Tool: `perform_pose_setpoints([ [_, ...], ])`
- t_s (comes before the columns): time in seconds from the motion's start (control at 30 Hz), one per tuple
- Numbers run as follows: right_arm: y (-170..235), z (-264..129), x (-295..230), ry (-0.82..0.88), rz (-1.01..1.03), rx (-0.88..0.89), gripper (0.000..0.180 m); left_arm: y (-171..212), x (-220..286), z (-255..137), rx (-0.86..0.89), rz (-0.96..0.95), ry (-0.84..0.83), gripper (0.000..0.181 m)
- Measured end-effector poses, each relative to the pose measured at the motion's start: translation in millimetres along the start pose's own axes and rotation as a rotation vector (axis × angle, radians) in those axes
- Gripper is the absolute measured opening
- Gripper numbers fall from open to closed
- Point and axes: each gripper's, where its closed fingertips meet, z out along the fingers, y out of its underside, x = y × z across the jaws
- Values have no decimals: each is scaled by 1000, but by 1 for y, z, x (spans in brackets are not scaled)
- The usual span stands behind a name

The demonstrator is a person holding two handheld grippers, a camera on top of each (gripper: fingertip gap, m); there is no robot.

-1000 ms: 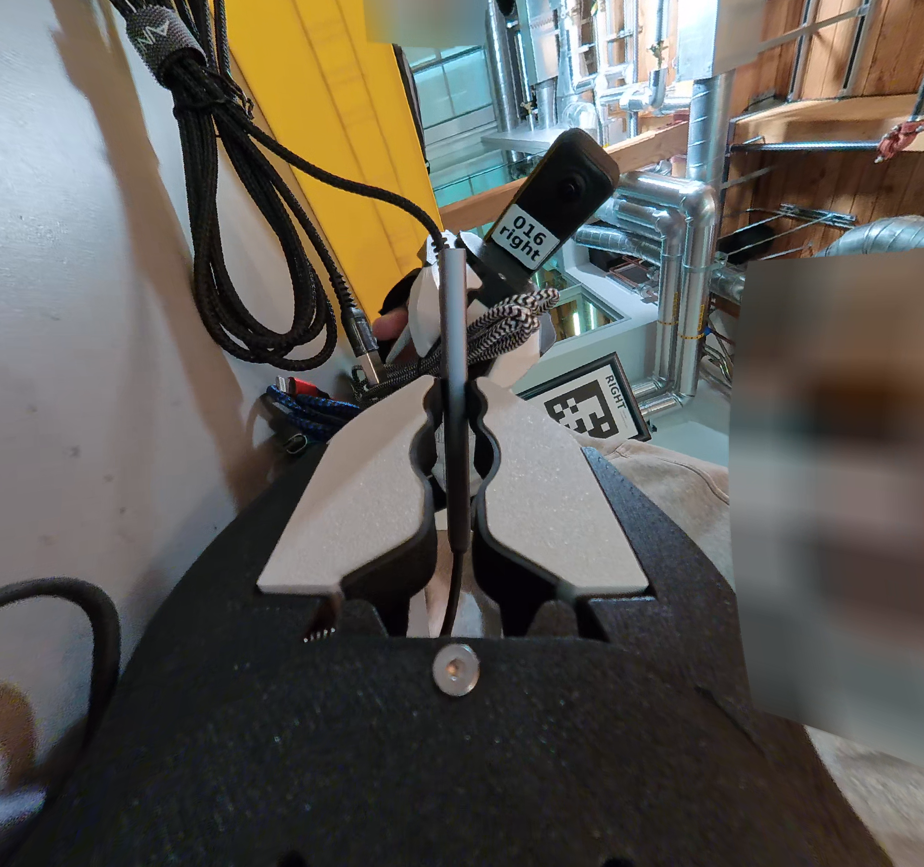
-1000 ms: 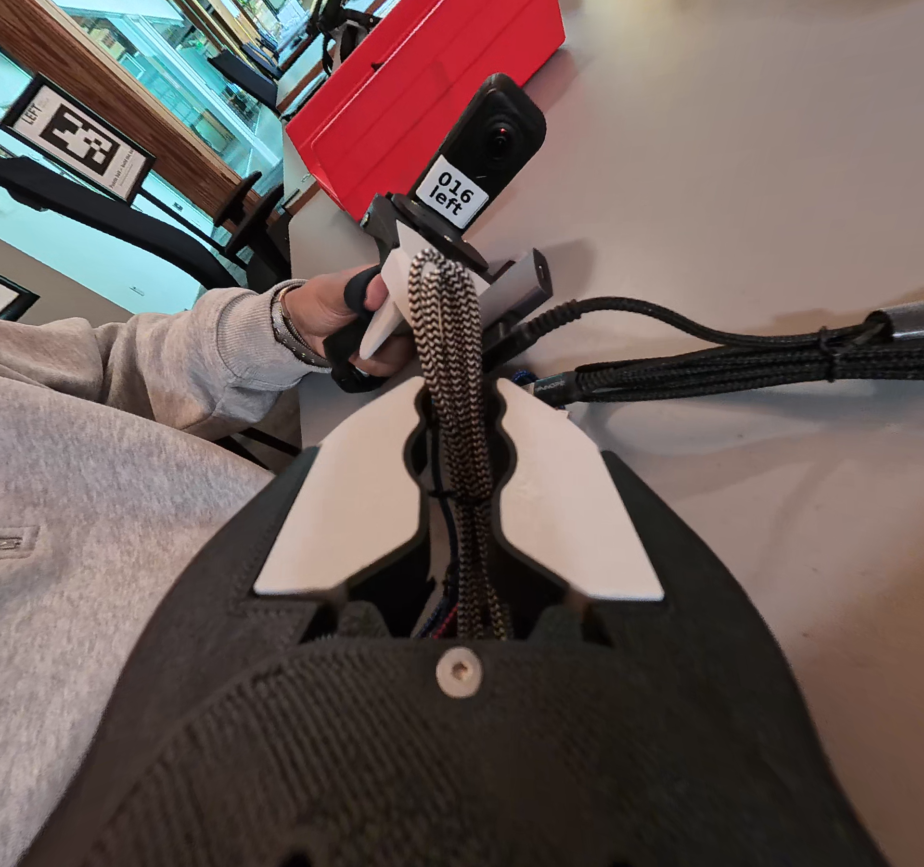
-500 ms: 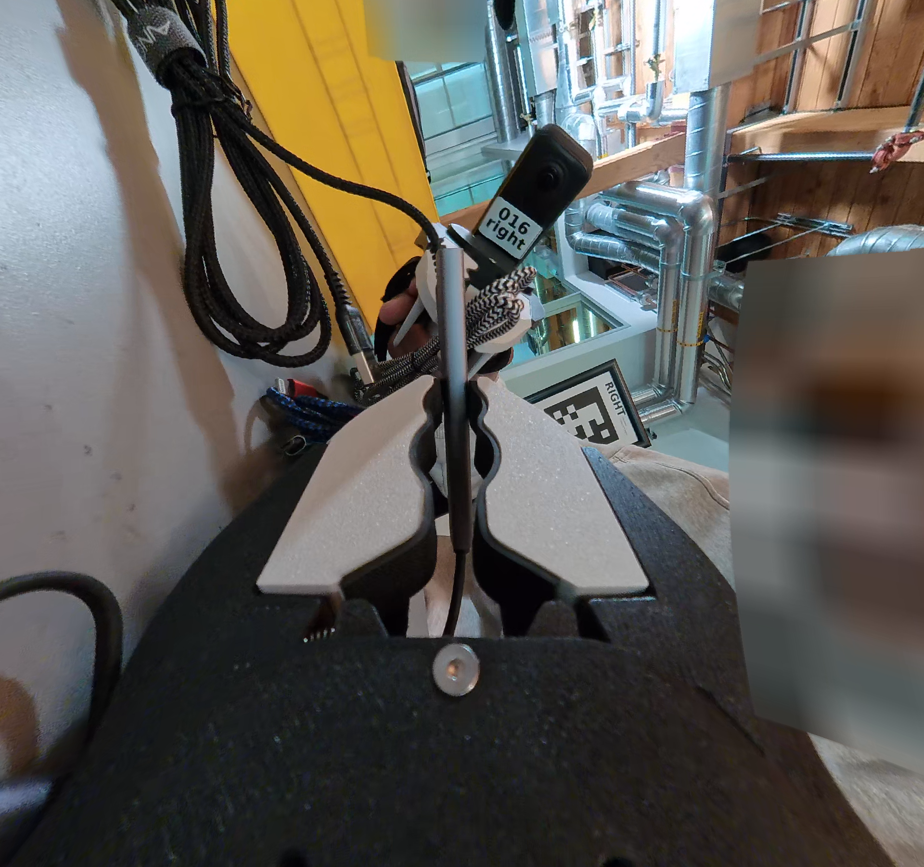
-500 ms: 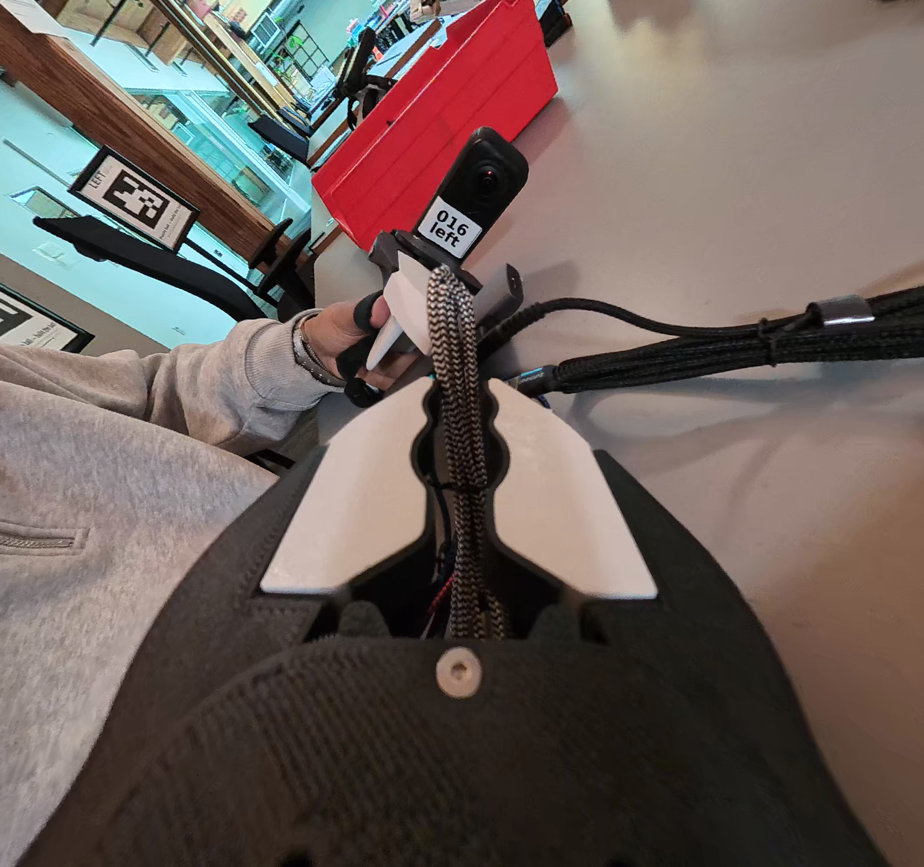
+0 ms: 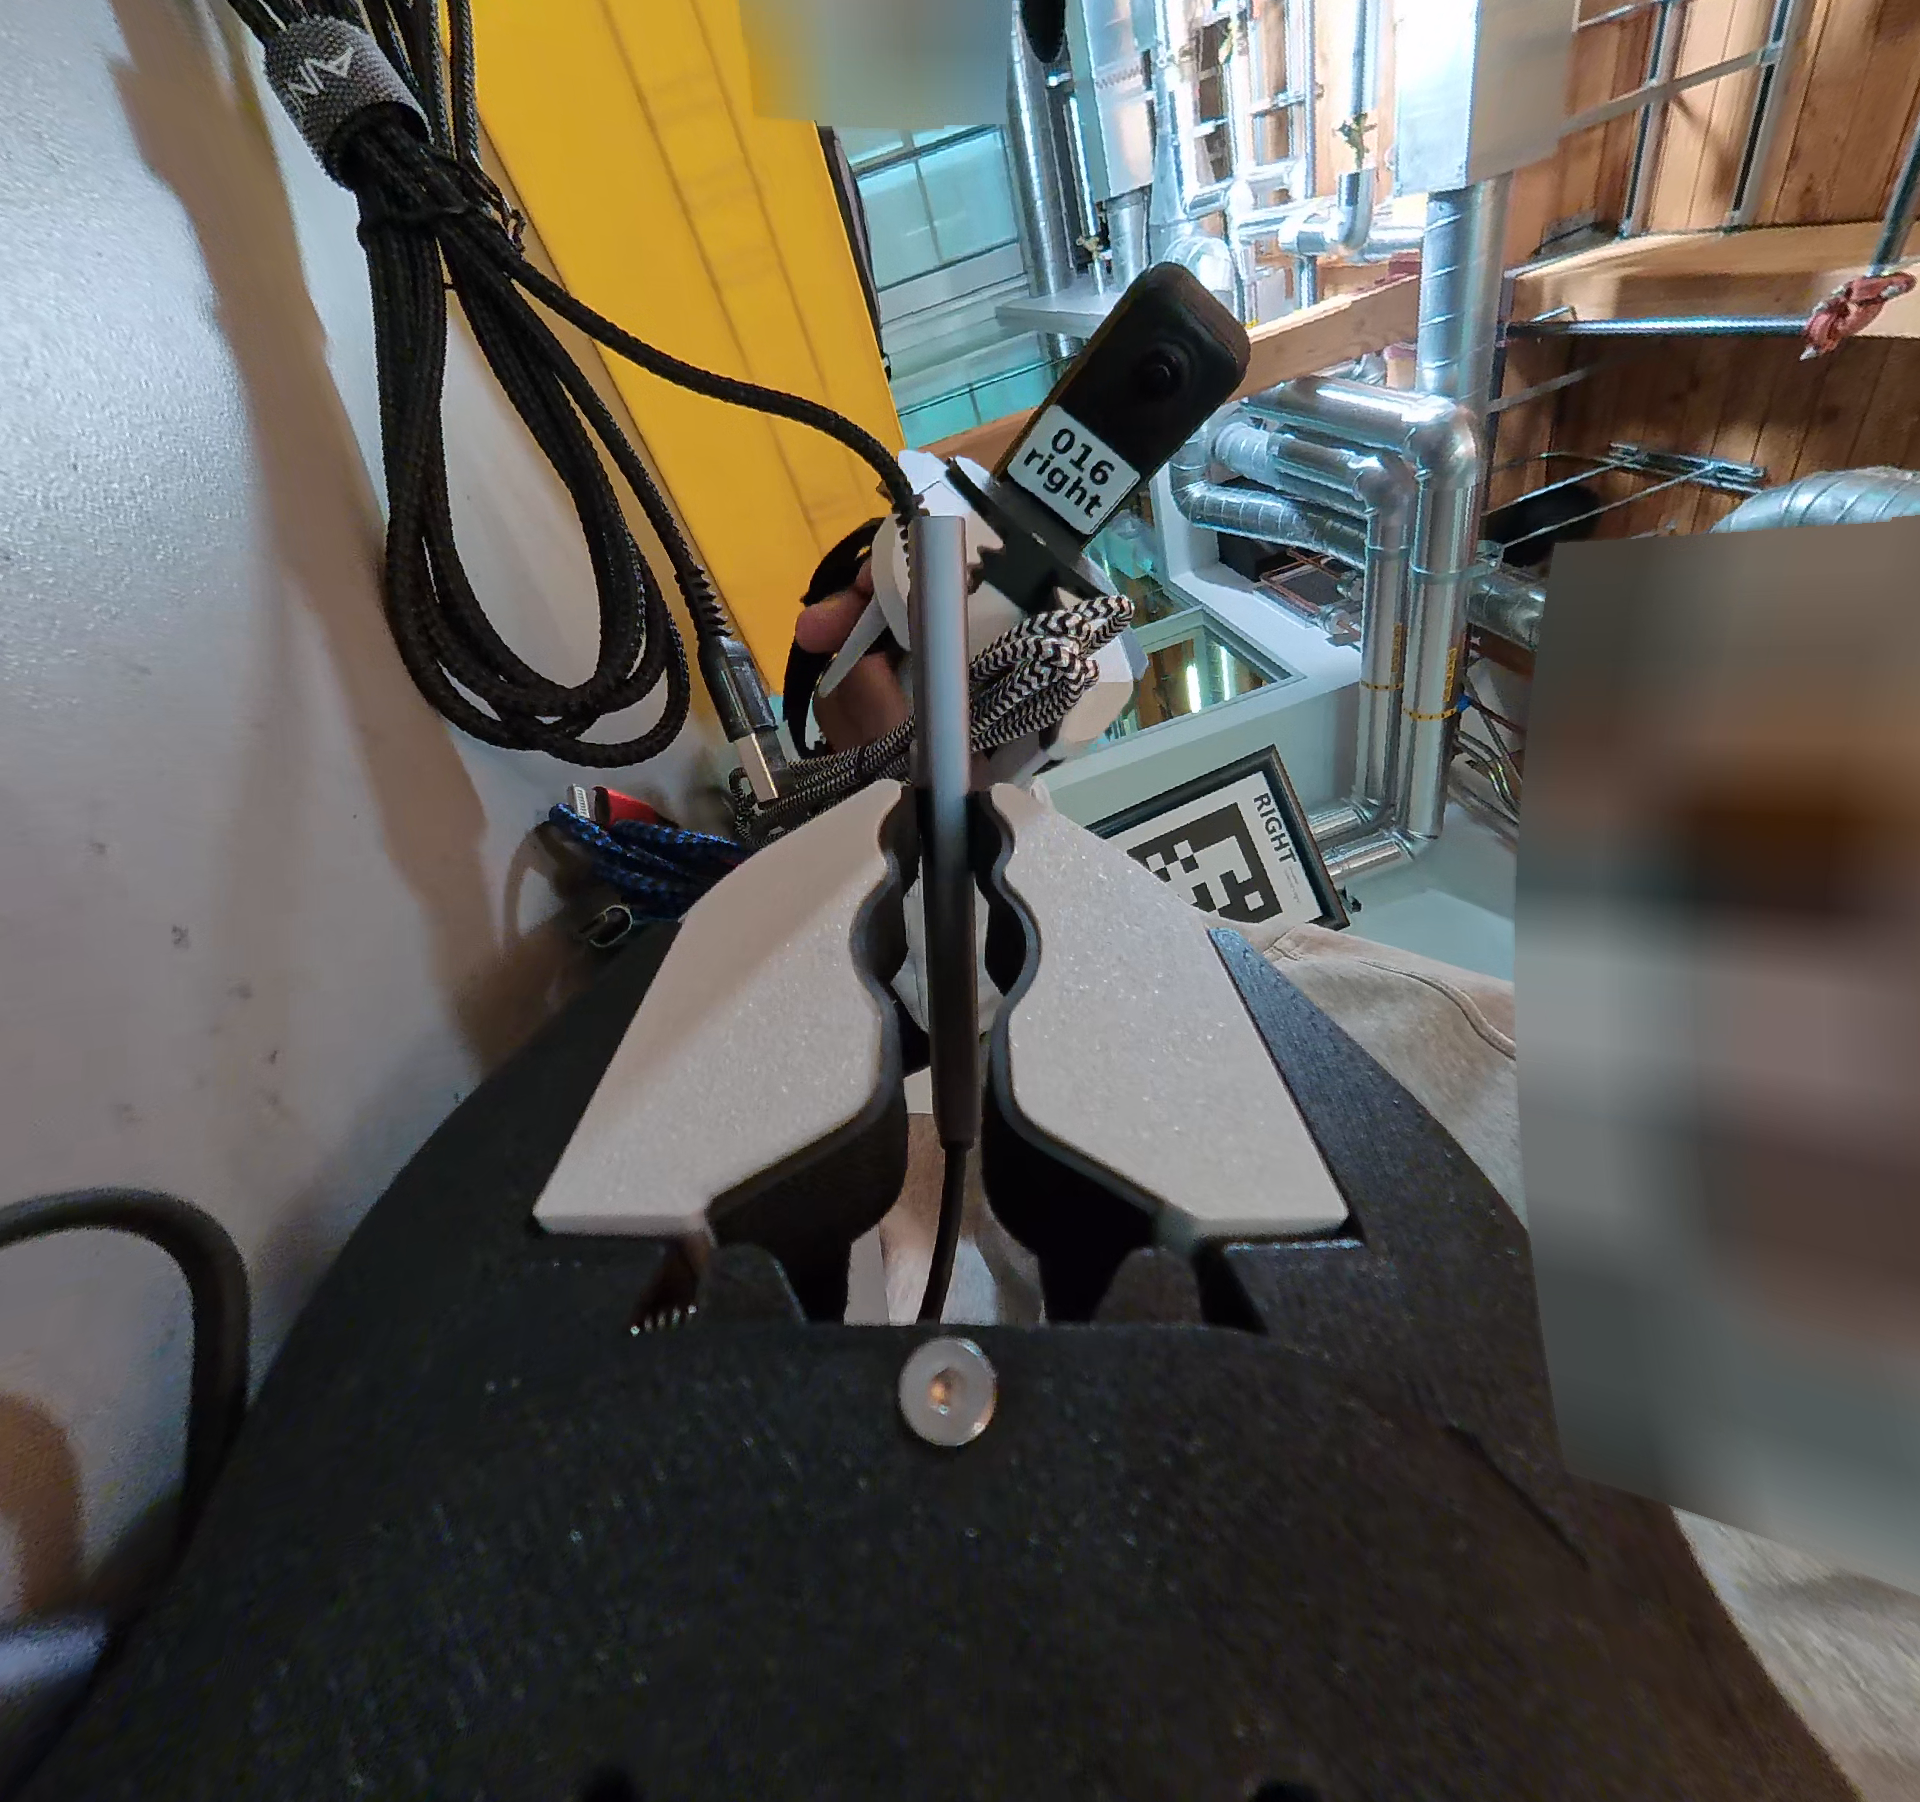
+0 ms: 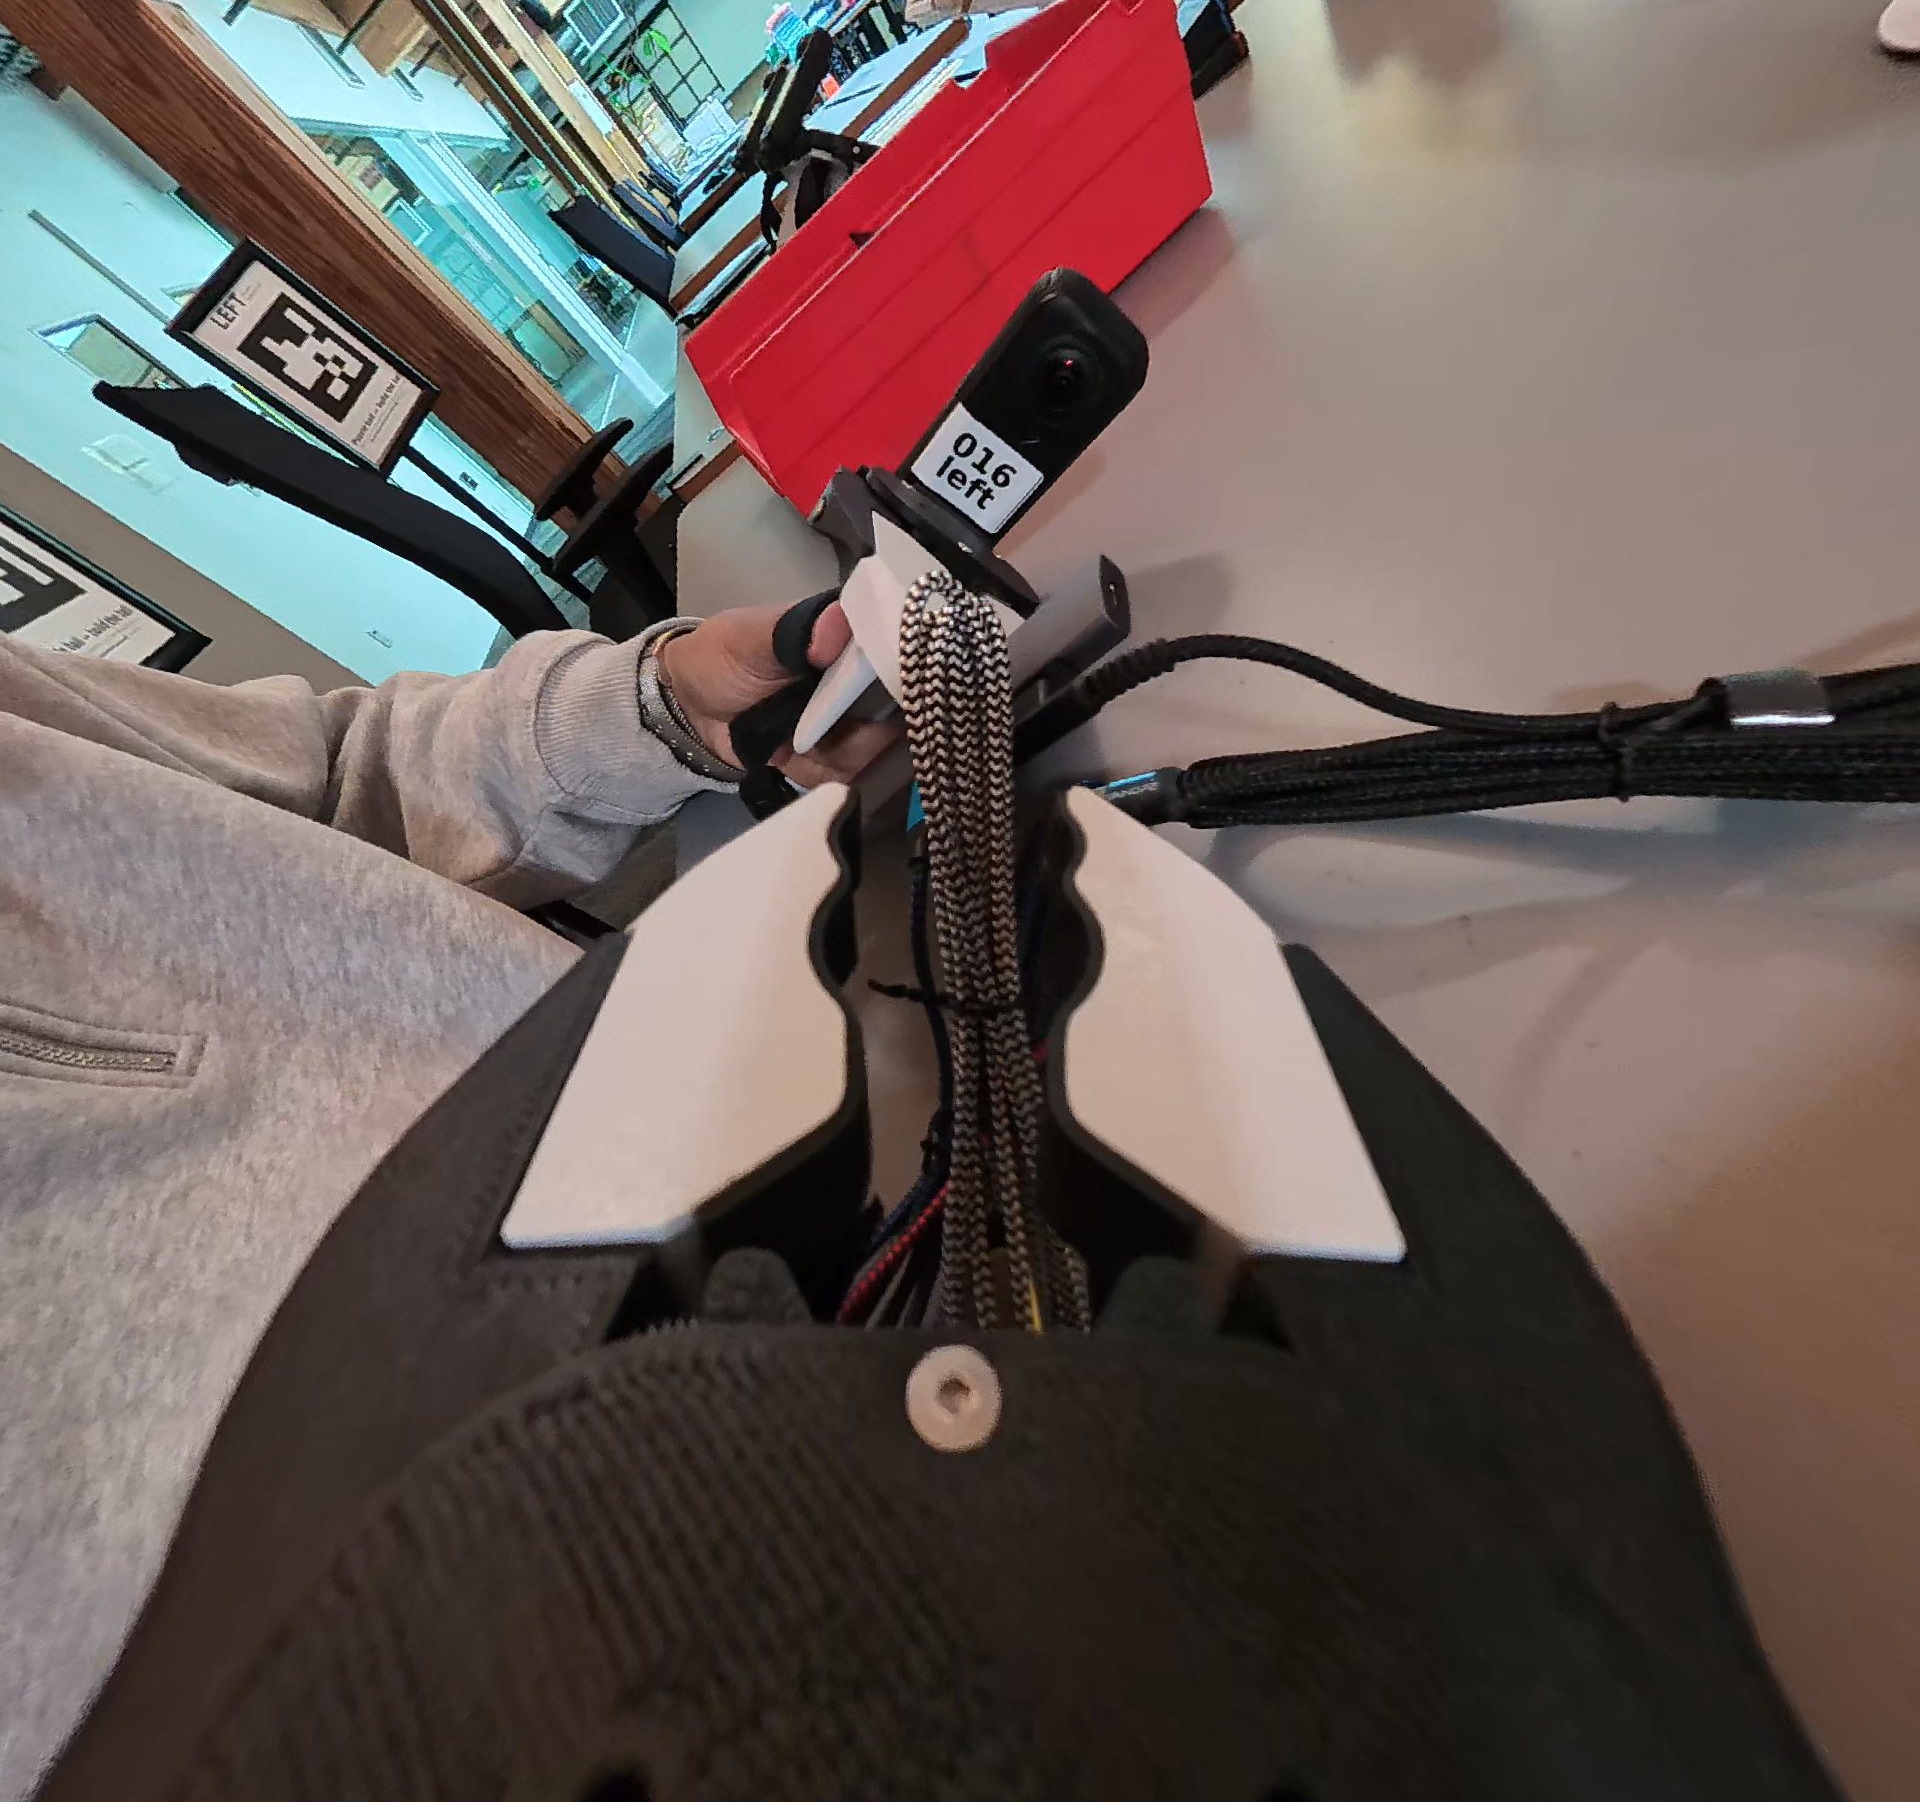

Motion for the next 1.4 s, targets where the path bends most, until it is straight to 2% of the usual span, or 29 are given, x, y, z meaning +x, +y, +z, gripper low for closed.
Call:
perform_pose_setpoints([
  [0.03,0,-2,1,7,-2,0,33,0,0,0,0,0,0,9],
  [0.33,32,3,6,29,-42,-205,24,0,0,1,-2,-1,1,9],
  [0.43,32,6,4,28,-65,-204,15,1,0,1,-3,-1,1,9],
  [1.17,23,13,2,52,-92,-121,15,2,1,2,-9,-2,4,9],
  [1.3,15,12,0,96,-172,-86,24,2,0,2,-13,-2,0,9],
  [1.4,10,8,4,195,-315,-85,28,2,1,1,-8,-2,2,9],
])
